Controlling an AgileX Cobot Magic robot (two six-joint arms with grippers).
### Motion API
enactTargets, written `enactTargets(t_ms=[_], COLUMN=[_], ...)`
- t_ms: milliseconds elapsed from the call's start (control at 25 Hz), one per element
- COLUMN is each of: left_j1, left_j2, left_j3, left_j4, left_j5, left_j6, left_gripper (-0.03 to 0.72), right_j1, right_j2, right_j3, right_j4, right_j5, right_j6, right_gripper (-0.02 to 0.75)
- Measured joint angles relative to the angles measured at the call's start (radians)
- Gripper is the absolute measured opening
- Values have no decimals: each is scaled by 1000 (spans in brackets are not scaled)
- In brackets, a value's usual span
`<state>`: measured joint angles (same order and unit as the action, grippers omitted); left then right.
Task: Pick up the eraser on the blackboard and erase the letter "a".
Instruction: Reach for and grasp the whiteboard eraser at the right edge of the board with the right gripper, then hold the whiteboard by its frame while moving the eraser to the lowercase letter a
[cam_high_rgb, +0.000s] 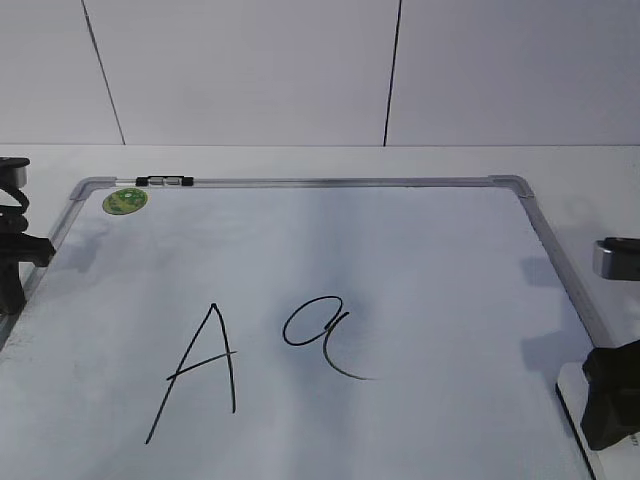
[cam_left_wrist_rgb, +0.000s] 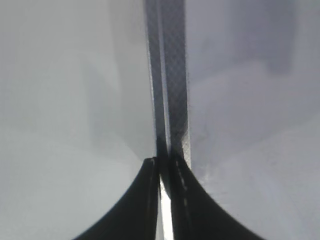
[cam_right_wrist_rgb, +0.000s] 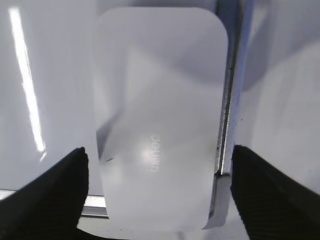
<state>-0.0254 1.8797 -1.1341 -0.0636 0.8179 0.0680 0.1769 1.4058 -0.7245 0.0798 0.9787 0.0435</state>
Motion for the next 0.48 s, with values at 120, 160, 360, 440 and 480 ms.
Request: enactTargets(t_ms=[120, 160, 360, 440, 480], left_j1=[0, 0, 0, 0, 0], left_j2=[0, 0, 0, 0, 0], left_j3=[0, 0, 0, 0, 0], left_j4=[0, 0, 0, 0, 0], left_j5=[0, 0, 0, 0, 0], left_j6=[0, 0, 0, 0, 0], left_gripper=[21, 21, 22, 22, 22], right_j1=[0, 0, 0, 0, 0], right_j2=[14, 18, 40, 55, 64], right_j3=[-2, -2, -2, -2, -2], right_j4=[-2, 0, 13, 11, 11], right_j5=[-7, -11, -23, -25, -26], right_j6=[11, 11, 13, 15, 15], right_gripper=[685, 685, 685, 685, 685])
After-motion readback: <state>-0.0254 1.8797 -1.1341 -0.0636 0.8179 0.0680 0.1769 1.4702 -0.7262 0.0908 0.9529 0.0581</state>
